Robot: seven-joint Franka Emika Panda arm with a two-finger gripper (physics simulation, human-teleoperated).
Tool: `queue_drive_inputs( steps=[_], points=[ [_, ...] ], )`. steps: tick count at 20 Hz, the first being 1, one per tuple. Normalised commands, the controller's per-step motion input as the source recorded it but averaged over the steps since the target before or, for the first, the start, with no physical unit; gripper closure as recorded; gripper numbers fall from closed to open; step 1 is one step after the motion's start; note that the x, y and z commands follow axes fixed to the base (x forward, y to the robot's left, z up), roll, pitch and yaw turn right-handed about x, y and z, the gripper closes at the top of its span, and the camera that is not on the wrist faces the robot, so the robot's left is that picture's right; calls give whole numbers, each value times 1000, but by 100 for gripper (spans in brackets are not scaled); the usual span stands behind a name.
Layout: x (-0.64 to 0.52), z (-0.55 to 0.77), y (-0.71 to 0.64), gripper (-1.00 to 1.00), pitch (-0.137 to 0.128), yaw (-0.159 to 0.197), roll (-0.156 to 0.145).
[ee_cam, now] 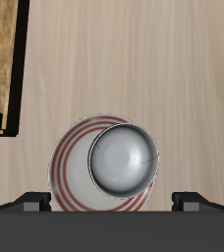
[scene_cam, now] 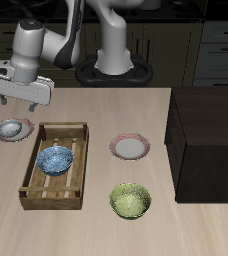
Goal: Place the white bowl on the off-center plate and place the blue bowl on top of the wooden shelf
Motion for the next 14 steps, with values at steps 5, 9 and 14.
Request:
queue_drive_inputs(
  steps=[5, 9, 14],
  points=[
    [-103, 344, 46, -100, -22, -23, -30],
    [-223, 563, 164, -100, -35, -18, -9],
    [-50, 348, -40, -100, 4, -44, -44]
  ],
)
